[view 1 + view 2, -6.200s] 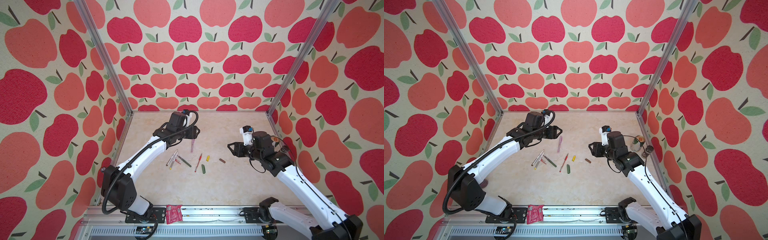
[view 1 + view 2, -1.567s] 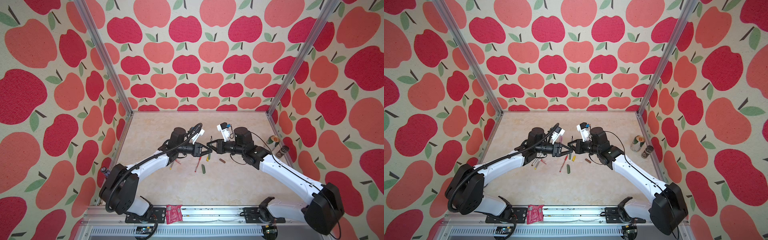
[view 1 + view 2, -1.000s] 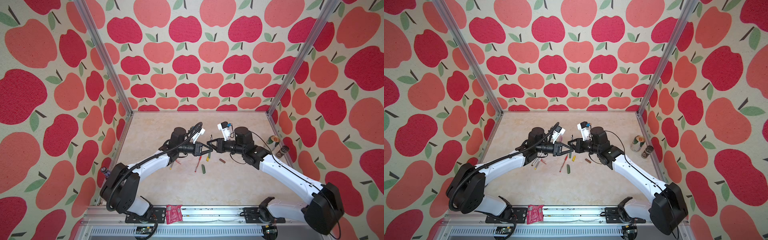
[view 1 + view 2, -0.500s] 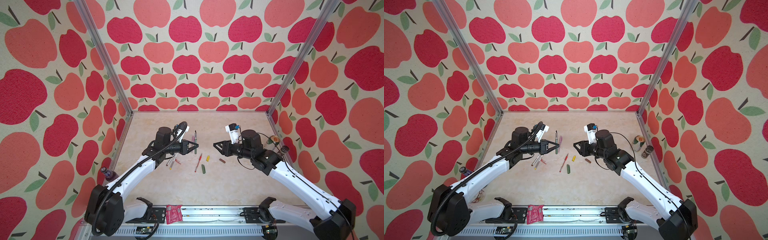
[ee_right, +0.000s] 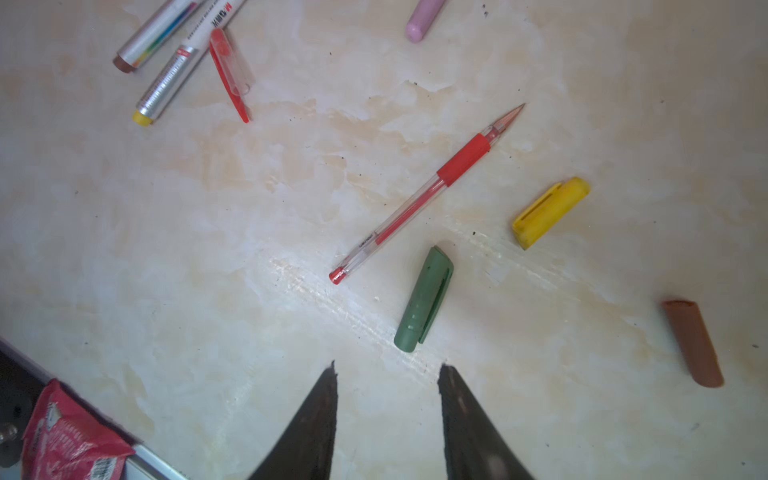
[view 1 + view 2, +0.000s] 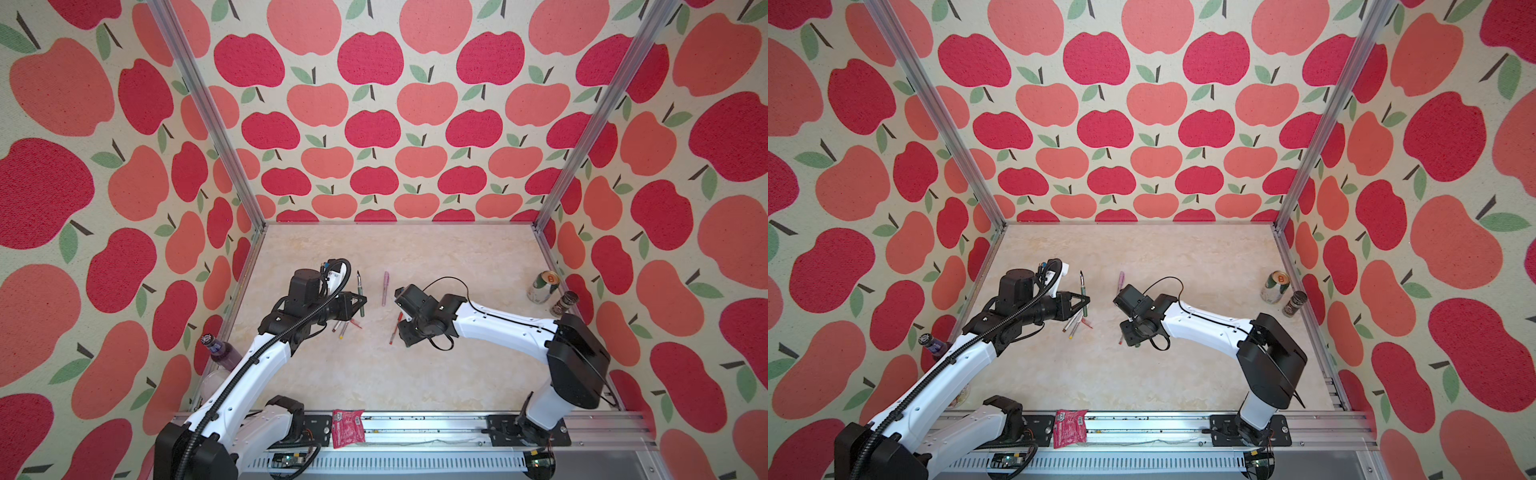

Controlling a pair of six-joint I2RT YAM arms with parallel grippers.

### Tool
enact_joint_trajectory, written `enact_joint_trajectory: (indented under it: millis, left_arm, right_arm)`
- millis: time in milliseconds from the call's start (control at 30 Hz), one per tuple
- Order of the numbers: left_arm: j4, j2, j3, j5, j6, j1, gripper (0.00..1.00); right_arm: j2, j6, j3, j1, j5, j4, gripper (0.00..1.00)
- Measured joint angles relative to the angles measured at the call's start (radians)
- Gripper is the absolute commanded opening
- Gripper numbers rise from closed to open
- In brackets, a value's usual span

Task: Insert the pens into the pen caps
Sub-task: 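Lower the right gripper onto the green cap and grasp it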

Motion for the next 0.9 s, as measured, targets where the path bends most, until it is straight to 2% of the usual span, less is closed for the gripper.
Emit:
enact_joint_trajectory:
  millis: [233, 500, 767, 900]
  left_arm:
    - [-0.003, -0.01, -0.01, -0.001, 0.0, 0.005, 0.07]
    - [-0.003, -0.008, -0.011, 0.005, 0.0, 0.013, 0.07]
    - [-0.002, -0.004, -0.013, 0.013, 0.0, 0.021, 0.07]
    - [-0.002, -0.004, -0.014, 0.014, 0.0, 0.022, 0.07]
  right_arm:
    - [0.145, -0.004, 0.096, 0.023, 0.055, -0.059, 0.43]
    - [0.237, 0.009, 0.107, 0.023, 0.07, -0.07, 0.28]
    - [0.248, 0.02, 0.12, 0.023, 0.069, -0.068, 0.25]
    - [0.248, 0.024, 0.12, 0.023, 0.07, -0.064, 0.15]
